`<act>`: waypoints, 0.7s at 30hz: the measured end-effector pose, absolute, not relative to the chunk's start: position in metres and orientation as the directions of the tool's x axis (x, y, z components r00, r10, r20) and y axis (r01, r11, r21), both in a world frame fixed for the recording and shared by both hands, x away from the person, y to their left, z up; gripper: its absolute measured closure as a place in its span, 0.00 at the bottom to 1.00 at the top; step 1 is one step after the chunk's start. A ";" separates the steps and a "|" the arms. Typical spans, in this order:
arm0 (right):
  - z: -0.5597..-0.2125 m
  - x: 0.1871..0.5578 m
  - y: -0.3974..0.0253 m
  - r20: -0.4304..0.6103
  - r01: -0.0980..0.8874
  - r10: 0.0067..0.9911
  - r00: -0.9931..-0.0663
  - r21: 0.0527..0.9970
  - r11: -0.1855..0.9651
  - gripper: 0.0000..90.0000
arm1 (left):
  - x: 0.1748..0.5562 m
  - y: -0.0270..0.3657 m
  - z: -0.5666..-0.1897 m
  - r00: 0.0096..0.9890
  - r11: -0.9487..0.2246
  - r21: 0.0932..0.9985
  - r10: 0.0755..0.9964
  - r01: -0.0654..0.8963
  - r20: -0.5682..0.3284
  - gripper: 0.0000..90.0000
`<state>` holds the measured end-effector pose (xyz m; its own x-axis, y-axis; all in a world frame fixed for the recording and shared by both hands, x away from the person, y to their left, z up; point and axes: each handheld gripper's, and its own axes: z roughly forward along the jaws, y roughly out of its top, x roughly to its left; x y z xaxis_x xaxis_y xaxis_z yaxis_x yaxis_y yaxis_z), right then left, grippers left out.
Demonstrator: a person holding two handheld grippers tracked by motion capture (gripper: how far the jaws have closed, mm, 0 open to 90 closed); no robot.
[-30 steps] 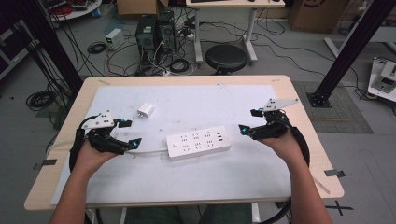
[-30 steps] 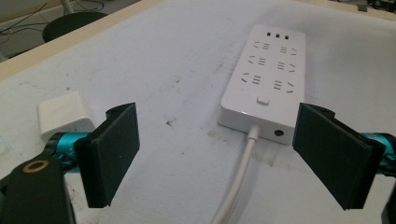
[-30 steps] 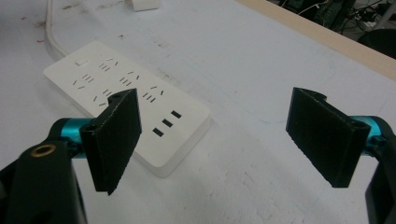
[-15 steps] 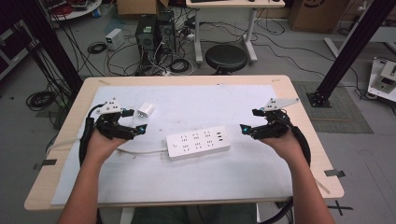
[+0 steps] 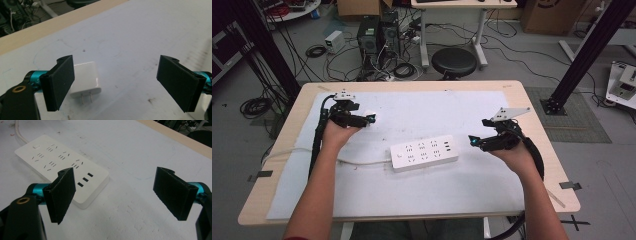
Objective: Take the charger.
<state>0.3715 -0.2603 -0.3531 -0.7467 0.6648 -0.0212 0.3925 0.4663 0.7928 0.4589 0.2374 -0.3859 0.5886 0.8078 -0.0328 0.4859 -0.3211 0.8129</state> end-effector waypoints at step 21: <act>-0.361 0.370 -0.255 -0.024 0.412 0.677 -0.736 0.778 0.475 0.21 | 0.497 0.237 -0.436 0.514 -0.326 0.731 0.857 0.600 -0.040 0.17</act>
<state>0.3698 -0.2550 -0.3609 -0.7358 0.6768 -0.0236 0.4119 0.4750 0.7776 0.4970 0.2370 -0.4361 0.5144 0.8566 -0.0404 0.5997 -0.3256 0.7309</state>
